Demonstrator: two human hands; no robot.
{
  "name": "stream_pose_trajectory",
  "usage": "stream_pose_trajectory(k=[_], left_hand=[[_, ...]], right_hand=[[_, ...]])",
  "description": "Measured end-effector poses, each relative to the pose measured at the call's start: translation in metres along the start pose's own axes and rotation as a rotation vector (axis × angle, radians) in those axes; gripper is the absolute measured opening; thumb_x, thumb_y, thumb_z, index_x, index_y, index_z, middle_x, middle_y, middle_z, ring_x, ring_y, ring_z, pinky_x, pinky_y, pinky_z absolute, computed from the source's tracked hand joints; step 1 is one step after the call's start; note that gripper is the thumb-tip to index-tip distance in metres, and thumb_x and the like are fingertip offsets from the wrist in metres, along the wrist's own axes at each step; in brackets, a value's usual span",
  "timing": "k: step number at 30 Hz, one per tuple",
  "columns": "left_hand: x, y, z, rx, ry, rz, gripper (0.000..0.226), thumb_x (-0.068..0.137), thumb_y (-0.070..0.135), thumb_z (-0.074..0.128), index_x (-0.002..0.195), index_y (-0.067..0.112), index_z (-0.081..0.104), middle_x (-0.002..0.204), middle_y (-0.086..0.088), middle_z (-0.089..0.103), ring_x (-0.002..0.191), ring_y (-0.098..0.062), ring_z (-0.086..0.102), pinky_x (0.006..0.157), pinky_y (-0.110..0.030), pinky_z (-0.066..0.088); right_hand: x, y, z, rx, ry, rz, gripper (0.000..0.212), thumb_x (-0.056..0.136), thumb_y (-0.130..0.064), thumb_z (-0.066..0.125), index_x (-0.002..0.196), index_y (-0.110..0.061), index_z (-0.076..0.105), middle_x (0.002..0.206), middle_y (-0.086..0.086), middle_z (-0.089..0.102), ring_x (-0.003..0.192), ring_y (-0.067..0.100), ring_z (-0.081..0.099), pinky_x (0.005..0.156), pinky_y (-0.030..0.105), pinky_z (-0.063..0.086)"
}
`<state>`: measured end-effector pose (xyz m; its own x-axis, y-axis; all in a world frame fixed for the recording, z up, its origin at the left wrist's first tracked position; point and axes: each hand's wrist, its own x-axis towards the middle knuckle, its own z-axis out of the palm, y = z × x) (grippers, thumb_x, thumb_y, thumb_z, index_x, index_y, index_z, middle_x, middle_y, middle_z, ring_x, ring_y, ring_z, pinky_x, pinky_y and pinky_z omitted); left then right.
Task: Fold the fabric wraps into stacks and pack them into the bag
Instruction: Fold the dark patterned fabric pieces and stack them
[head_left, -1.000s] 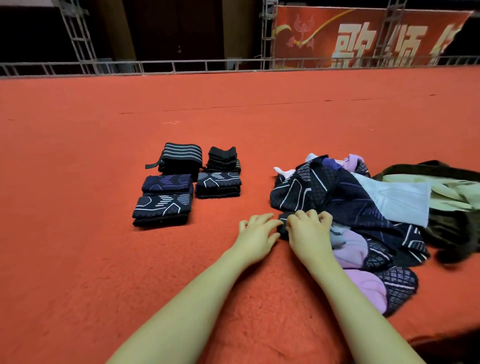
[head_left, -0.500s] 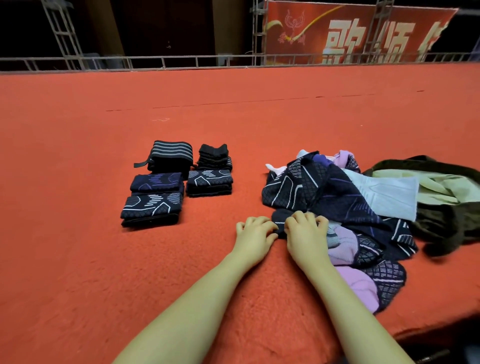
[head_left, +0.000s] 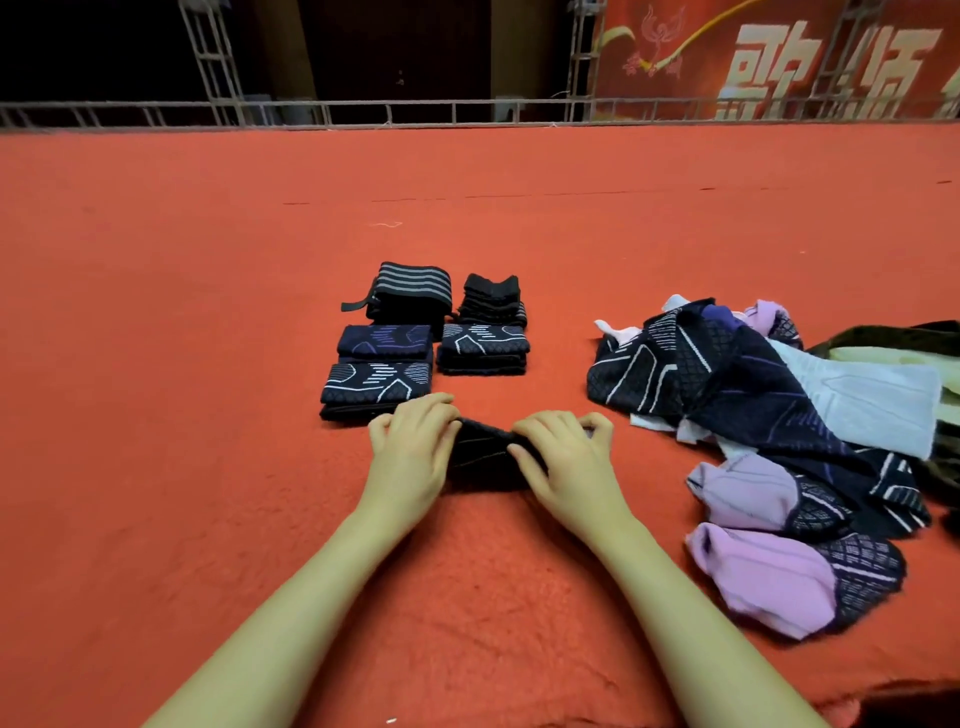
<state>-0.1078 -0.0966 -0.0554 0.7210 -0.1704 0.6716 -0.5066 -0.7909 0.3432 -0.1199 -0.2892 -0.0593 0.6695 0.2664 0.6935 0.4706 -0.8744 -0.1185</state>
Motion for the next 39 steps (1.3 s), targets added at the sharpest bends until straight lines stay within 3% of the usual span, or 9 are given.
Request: stream_pose_trajectory(k=[9,12,15,18,20,23,29,34,39], left_hand=[[-0.014,-0.034,-0.066,0.144,0.157,-0.126,0.029,0.092,0.030,0.037,0.087,0.013,0.060,0.115,-0.005,0.058,0.103,-0.018,0.043,0.080,-0.028,0.020],[-0.012,-0.045,-0.068,0.414,0.069,-0.133,0.023,0.085,0.028,0.047,0.083,0.012,0.063,0.115,-0.010,0.062,0.101,-0.028,0.047,0.079,-0.042,0.041],[-0.018,-0.047,-0.059,0.485,-0.102,-0.180,0.030,0.077,0.030,0.051,0.098,0.014,0.066,0.122,-0.010,0.061,0.102,-0.030,0.052,0.076,-0.043,0.047],[-0.026,-0.037,-0.045,0.413,-0.295,-0.093,0.042,0.087,0.037,0.037,0.115,0.020,0.064,0.135,-0.002,0.055,0.119,-0.022,0.049,0.088,-0.036,0.043],[-0.032,-0.032,-0.033,0.381,-0.441,-0.084,0.046,0.098,0.039,0.032,0.139,0.023,0.045,0.152,0.002,0.034,0.139,-0.016,0.031,0.107,-0.034,0.027],[-0.042,-0.037,-0.021,0.317,-0.526,-0.230,0.049,0.102,0.042,0.027,0.150,0.029,0.024,0.158,0.009,0.016,0.146,-0.010,0.008,0.115,-0.032,0.004],[-0.045,-0.039,-0.020,0.261,-0.432,-0.264,0.042,0.103,0.041,0.028,0.143,0.034,0.037,0.154,0.015,0.027,0.143,-0.005,0.015,0.109,-0.027,0.003],[-0.049,-0.040,-0.017,0.249,-0.358,-0.253,0.038,0.102,0.039,0.032,0.136,0.033,0.047,0.148,0.017,0.037,0.139,-0.008,0.025,0.103,-0.028,0.007],[-0.050,-0.042,-0.014,0.254,-0.255,-0.244,0.033,0.094,0.035,0.042,0.108,0.024,0.070,0.121,0.005,0.065,0.116,-0.023,0.057,0.091,-0.035,0.018]], right_hand=[[0.041,-0.057,0.009,0.125,0.049,-0.116,0.022,0.088,-0.038,0.049,0.079,-0.025,0.063,0.071,-0.012,0.057,0.076,0.012,0.047,0.073,0.032,0.017],[0.050,-0.064,0.013,0.118,-0.102,-0.039,0.033,0.085,-0.051,0.040,0.081,-0.031,0.065,0.075,-0.014,0.058,0.082,0.013,0.051,0.072,0.028,0.008],[0.045,-0.060,0.023,0.132,-0.262,-0.032,0.055,0.083,-0.059,0.022,0.105,-0.033,0.065,0.102,-0.015,0.062,0.100,0.014,0.051,0.077,0.029,0.008],[0.033,-0.050,0.030,0.126,-0.269,-0.001,0.054,0.083,-0.057,0.027,0.117,-0.031,0.060,0.118,-0.012,0.057,0.107,0.014,0.047,0.081,0.027,0.011],[0.025,-0.046,0.033,0.124,-0.160,0.087,0.042,0.083,-0.051,0.040,0.108,-0.025,0.062,0.111,-0.004,0.057,0.100,0.018,0.046,0.079,0.026,0.015],[0.013,-0.049,0.034,0.118,-0.020,0.190,0.032,0.080,-0.050,0.049,0.084,-0.021,0.059,0.093,-0.002,0.053,0.085,0.020,0.045,0.073,0.026,0.015],[0.002,-0.068,0.051,0.092,0.007,0.334,0.050,0.066,-0.067,0.054,0.077,-0.019,0.060,0.108,0.004,0.056,0.098,0.018,0.040,0.082,0.032,0.023],[0.005,-0.077,0.058,0.037,0.086,0.352,0.047,0.068,-0.052,0.062,0.098,-0.018,0.052,0.118,0.006,0.048,0.102,0.024,0.040,0.086,0.038,0.026],[0.004,-0.076,0.060,-0.017,0.083,0.334,0.033,0.074,-0.041,0.048,0.087,-0.016,0.064,0.115,0.013,0.056,0.103,0.026,0.039,0.086,0.039,0.026]])
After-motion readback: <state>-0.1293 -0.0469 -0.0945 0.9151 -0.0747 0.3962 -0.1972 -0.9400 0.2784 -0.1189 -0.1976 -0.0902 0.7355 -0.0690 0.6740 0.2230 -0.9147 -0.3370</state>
